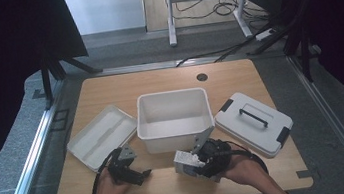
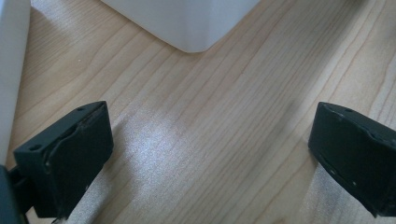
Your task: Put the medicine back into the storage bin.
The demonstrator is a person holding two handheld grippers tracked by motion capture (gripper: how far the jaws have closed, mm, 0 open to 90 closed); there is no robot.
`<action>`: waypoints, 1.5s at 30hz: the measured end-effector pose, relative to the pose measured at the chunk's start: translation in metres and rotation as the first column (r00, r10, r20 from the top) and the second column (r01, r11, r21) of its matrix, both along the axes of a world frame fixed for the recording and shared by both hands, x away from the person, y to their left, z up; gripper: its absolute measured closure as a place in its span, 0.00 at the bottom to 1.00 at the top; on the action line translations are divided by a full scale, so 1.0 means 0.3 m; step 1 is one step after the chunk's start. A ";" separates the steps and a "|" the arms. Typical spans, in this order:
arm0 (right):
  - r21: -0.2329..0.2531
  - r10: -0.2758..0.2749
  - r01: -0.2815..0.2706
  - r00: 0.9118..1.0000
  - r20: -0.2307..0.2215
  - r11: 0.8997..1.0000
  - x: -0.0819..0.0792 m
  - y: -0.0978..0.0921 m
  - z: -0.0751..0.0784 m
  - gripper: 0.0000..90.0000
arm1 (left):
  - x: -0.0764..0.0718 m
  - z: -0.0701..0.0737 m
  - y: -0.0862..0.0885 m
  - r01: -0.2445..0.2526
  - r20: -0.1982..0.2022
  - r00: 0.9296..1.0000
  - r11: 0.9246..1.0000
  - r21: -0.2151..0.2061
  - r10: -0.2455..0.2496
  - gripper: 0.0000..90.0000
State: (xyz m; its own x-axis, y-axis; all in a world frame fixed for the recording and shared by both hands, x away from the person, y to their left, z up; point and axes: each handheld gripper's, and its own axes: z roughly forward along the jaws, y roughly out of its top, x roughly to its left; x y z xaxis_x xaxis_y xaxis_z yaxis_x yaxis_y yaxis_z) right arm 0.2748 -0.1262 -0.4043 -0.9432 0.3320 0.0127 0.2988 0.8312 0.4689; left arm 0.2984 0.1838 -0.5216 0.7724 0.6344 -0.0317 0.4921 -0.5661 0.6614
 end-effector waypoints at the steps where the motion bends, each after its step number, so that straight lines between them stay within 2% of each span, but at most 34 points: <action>1: 0.003 0.007 -0.007 1.000 0.000 1.000 0.005 0.000 0.011 0.61 | 0.000 0.000 0.000 0.000 0.000 1.000 1.000 0.000 0.000 0.00; 13: 0.026 0.026 -0.026 0.999 -0.022 0.999 0.041 0.013 0.123 0.61 | 0.000 0.000 0.000 -0.001 0.000 1.000 1.000 -0.002 0.001 0.00; 26: 0.018 0.013 -0.013 1.000 -0.005 1.000 0.098 0.036 0.274 0.61 | 0.000 0.000 0.000 0.000 -0.001 1.000 1.000 -0.001 0.000 0.00; 32: 0.036 -0.008 0.008 1.000 0.001 0.999 0.149 0.046 0.330 0.61 | 0.000 0.000 0.000 0.000 -0.001 1.000 1.000 -0.001 0.000 0.00; 38: 0.042 -0.044 0.043 0.999 0.032 0.998 0.213 0.055 0.382 0.61 | 0.000 0.000 0.000 -0.001 0.000 1.000 1.000 -0.002 0.001 0.00; 45: 0.032 -0.085 0.083 0.994 0.063 0.996 0.283 0.064 0.395 0.61 | 0.000 0.000 0.000 -0.001 -0.001 1.000 1.000 -0.004 0.001 0.00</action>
